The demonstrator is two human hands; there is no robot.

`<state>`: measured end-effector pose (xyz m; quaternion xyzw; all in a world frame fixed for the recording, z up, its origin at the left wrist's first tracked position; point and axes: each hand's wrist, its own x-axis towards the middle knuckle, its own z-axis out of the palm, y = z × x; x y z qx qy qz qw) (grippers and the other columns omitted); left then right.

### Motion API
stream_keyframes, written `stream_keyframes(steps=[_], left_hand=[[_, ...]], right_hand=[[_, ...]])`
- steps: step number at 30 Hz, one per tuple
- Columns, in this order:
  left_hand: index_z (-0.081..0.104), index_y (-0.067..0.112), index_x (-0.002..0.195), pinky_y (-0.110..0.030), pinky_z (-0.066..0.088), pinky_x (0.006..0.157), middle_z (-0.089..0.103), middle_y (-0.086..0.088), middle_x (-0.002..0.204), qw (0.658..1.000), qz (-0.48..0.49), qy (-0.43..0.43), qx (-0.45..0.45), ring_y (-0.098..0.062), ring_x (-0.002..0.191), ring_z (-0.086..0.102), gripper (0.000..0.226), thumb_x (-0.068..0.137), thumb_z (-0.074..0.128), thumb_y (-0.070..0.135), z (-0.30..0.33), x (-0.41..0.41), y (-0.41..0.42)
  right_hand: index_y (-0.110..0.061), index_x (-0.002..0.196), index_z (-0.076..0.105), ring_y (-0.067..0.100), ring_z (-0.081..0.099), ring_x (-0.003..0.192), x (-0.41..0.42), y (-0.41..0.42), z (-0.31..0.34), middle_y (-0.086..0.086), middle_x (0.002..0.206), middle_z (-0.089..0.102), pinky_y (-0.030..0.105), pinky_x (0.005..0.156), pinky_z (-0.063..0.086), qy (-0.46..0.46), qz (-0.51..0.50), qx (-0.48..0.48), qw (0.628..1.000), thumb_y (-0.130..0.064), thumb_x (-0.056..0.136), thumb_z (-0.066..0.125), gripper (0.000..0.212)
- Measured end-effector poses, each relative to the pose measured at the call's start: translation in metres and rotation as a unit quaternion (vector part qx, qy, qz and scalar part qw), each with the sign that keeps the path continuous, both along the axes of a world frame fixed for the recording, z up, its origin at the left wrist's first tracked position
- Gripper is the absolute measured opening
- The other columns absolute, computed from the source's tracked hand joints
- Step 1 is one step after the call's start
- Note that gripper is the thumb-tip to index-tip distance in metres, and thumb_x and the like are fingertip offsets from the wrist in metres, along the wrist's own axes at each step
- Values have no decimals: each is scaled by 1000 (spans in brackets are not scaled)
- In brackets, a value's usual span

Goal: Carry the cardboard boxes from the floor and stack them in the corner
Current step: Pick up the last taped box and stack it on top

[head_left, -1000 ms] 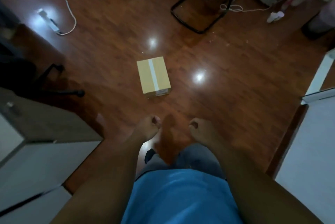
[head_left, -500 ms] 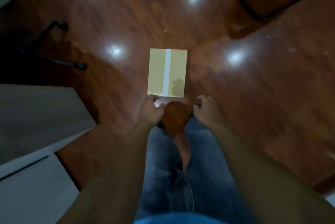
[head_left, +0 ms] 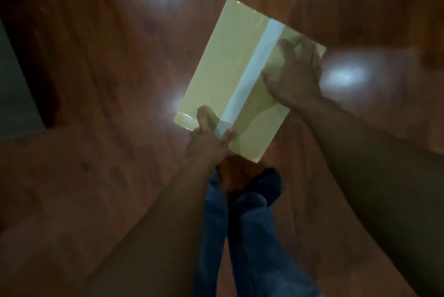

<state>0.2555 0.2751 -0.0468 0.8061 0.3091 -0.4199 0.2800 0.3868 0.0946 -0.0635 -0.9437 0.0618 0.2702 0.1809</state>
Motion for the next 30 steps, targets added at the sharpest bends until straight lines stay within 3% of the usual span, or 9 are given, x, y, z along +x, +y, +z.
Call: stream_keyframes(steps=[3,5,8,11,15,19,24,27,30], left_hand=[[-4,43,149,-35,46,81,49,-22,130,996,53,-69,-30,-28,96,55,83,90,53,56,-3,-6,7],[-2,45,151,-30,39,84,36,-21,142,994,46,-79,-54,-21,102,46,85,89,56,54,-3,1,17],[5,42,152,-26,34,95,21,-17,150,989,45,-118,-74,-27,127,41,88,86,62,51,0,28,36],[14,43,152,-20,29,96,14,-14,157,985,8,-160,-64,-26,137,35,88,84,70,41,5,50,50],[6,50,151,-28,31,103,-13,-14,161,992,1,-84,-94,-31,145,24,105,77,78,44,7,53,48],[11,54,148,-24,37,93,5,-10,155,992,20,-98,-72,-31,129,44,101,74,78,49,12,55,47],[15,60,145,-38,48,98,24,-10,146,993,-20,-103,-50,-30,111,54,95,72,75,57,60,47,66],[20,54,147,-32,45,91,25,-10,143,992,-9,-115,-51,-20,95,48,90,76,75,49,118,40,75],[25,48,148,-27,38,89,23,-11,145,987,6,-157,-28,-12,98,34,80,83,71,41,192,26,78]], right_hand=[[-38,149,19,35,-3,151,13,-6,-14,7,165,0,63,113,9,12,40,-37,998,-65,75,56,86],[-38,145,21,38,10,148,17,-12,-11,10,161,12,65,111,14,5,43,-54,998,-67,72,57,87],[-31,136,31,41,33,132,11,-18,-1,17,142,33,57,107,25,17,-7,-58,998,-63,70,64,81],[-29,139,27,45,39,127,-6,-27,8,20,140,29,53,106,37,66,-69,-21,995,-54,70,74,87],[-44,142,13,45,45,125,-23,-29,9,18,145,29,54,101,43,132,-65,25,989,-48,70,78,97],[-46,139,17,42,46,125,-29,-17,21,16,144,34,53,101,44,129,-138,30,982,-50,72,74,88],[-51,135,22,39,44,125,-39,-5,84,10,138,39,53,105,39,95,-194,19,976,-62,71,61,76],[-55,135,21,39,46,119,-53,-1,145,10,130,42,54,101,43,78,-198,28,977,-63,71,60,76],[-58,134,22,37,47,117,-65,8,210,9,124,40,54,98,47,63,-202,42,976,-58,74,62,72]])
